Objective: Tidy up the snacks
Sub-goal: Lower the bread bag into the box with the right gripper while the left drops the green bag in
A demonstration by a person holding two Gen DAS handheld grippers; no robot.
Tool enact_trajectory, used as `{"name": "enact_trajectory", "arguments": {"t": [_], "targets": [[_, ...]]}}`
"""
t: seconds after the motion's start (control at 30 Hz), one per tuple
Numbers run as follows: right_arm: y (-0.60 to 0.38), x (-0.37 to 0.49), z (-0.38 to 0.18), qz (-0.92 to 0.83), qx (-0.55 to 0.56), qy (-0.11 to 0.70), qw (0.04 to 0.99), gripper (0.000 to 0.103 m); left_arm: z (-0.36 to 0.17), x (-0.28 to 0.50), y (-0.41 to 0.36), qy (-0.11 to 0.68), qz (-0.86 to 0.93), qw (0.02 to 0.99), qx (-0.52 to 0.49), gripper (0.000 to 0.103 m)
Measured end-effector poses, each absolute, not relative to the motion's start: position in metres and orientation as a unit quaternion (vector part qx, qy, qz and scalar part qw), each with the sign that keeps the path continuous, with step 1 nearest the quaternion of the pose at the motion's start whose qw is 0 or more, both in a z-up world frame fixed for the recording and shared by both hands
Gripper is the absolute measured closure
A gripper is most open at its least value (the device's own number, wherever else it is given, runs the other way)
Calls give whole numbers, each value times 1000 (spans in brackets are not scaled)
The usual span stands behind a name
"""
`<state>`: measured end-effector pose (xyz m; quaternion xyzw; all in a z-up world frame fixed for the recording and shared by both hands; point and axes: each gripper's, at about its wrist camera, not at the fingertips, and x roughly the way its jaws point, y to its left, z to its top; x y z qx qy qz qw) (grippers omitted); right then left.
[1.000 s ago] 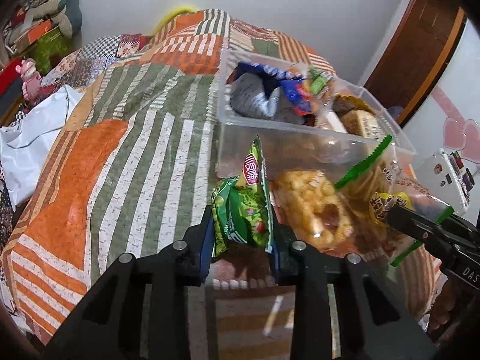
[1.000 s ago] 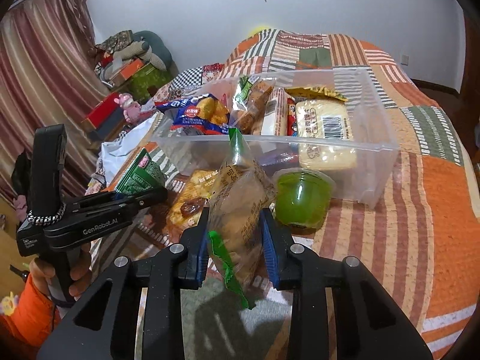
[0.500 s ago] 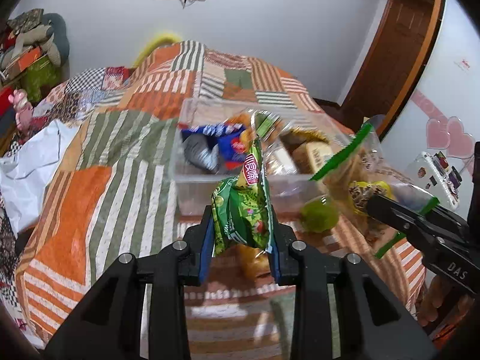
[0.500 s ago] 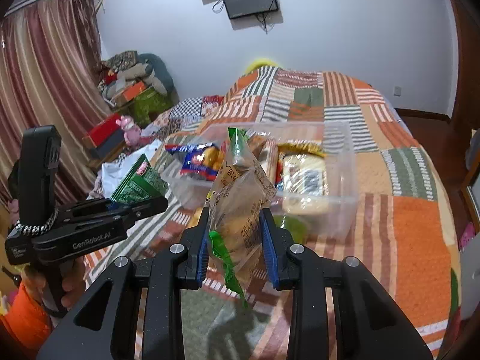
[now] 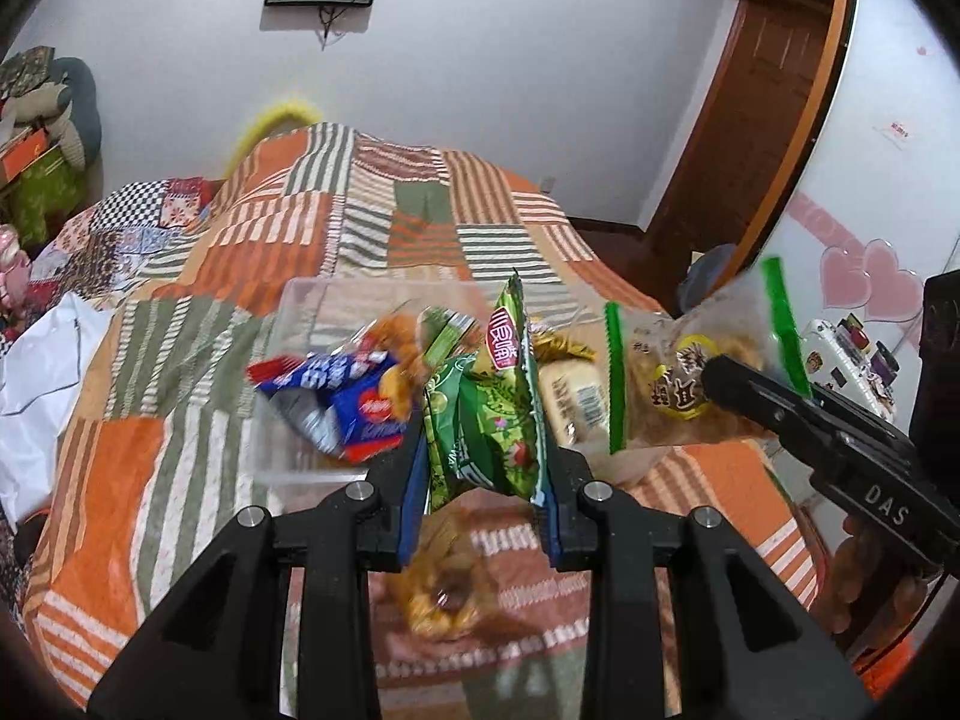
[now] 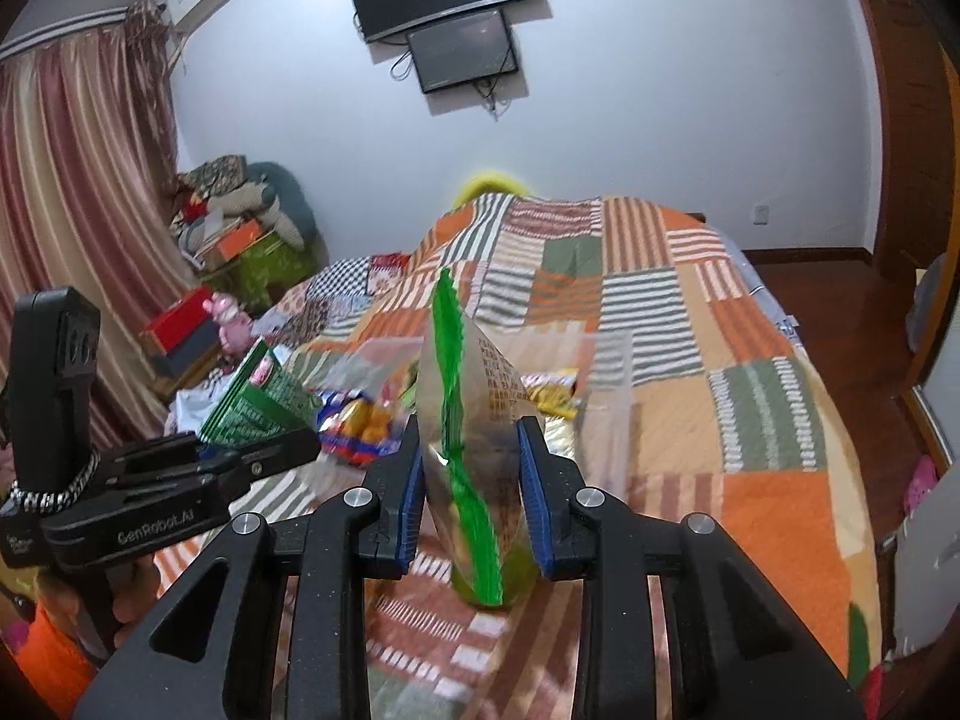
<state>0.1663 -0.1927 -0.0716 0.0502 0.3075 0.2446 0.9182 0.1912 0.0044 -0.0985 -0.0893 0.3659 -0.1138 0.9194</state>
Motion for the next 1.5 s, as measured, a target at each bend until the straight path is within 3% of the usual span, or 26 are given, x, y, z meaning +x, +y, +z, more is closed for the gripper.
{"name": "enact_trajectory", "arguments": {"t": [0.57,0.97,1.23,1.5], "targets": [[-201,217,-76,188,55,292,936,78,-126,247,-28,392,-127,908,-68,72],[-184,228,-99,182,-2,341,922,77,-147,263,-33,421,-122,897,-63,72],[-196,231,-100,190,17,370,909,73,-144,258,-28,423,-120,894,-79,58],[-203,213,-84,200,22,354,914,59,-121,237,-26,402,-115,905,-73,49]]}}
